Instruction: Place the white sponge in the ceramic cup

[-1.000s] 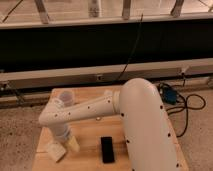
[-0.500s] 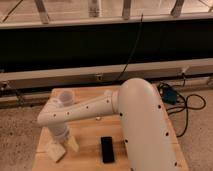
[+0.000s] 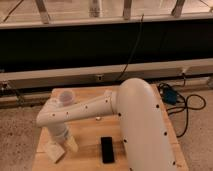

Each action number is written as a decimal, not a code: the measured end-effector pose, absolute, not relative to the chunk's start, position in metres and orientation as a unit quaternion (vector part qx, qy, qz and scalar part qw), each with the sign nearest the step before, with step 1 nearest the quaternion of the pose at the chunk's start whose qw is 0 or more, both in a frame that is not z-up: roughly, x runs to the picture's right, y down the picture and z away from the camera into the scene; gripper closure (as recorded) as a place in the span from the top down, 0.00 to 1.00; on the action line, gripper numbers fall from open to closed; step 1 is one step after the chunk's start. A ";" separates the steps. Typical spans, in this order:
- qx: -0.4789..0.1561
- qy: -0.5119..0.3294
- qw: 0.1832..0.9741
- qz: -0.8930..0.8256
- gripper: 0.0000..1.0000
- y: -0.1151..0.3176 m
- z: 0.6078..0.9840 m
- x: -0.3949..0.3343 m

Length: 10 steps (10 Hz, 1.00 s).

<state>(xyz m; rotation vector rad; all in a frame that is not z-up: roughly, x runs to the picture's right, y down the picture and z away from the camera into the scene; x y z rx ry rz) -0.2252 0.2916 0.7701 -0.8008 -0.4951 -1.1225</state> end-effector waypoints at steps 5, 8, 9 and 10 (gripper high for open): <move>-0.350 -0.247 0.741 -0.517 0.80 0.283 0.747 -0.231; -0.338 -0.254 0.752 -0.505 0.80 0.284 0.729 -0.239; -0.337 -0.256 0.755 -0.501 0.80 0.285 0.726 -0.239; -0.328 -0.268 0.759 -0.494 0.80 0.288 0.722 -0.242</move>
